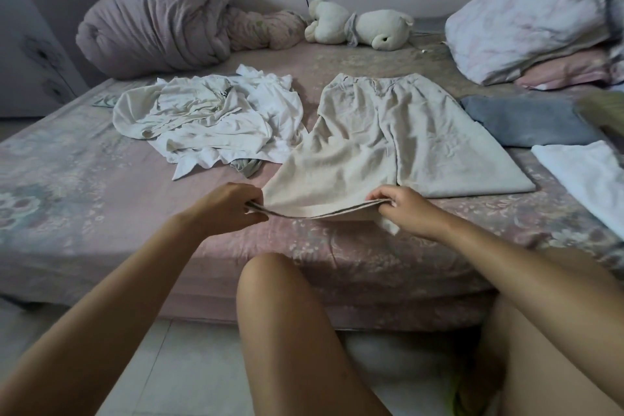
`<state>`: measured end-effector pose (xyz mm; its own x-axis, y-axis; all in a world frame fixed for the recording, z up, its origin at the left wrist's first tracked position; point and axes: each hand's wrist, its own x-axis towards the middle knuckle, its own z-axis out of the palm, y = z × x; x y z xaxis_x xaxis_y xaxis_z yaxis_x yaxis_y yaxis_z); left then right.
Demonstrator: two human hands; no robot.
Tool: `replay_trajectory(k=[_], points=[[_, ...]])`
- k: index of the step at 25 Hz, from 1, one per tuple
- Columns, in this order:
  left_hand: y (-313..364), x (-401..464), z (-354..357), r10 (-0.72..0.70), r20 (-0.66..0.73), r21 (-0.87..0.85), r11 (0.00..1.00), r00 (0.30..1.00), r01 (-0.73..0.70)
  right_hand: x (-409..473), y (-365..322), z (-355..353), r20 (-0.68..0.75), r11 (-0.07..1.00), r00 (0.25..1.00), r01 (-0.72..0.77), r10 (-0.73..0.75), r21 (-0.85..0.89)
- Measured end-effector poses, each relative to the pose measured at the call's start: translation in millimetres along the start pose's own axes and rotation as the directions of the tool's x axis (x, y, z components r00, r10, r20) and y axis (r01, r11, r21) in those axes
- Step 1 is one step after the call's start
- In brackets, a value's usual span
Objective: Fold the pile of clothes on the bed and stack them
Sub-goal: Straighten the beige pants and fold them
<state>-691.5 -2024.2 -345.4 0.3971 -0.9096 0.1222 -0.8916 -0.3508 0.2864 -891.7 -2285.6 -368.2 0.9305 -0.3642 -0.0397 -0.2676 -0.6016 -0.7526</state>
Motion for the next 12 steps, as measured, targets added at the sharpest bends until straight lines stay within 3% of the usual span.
replay_trajectory(k=[4, 6, 12], points=[[10, -24, -17, -0.075, 0.034, 0.011, 0.997, 0.997, 0.075, -35, -21, 4, 0.283, 0.964, 0.959, 0.104, -0.032, -0.243], [10, -32, -19, -0.058, 0.027, 0.022, 0.998, 0.998, 0.057, -49, -31, 8, 0.355, 0.946, 0.933, 0.161, -0.053, -0.281], [-1, -38, -20, -0.064, 0.005, 0.061, 0.996, 0.998, 0.064, -53, -32, 27, 0.236, 0.967, 0.965, 0.161, -0.113, -0.195]])
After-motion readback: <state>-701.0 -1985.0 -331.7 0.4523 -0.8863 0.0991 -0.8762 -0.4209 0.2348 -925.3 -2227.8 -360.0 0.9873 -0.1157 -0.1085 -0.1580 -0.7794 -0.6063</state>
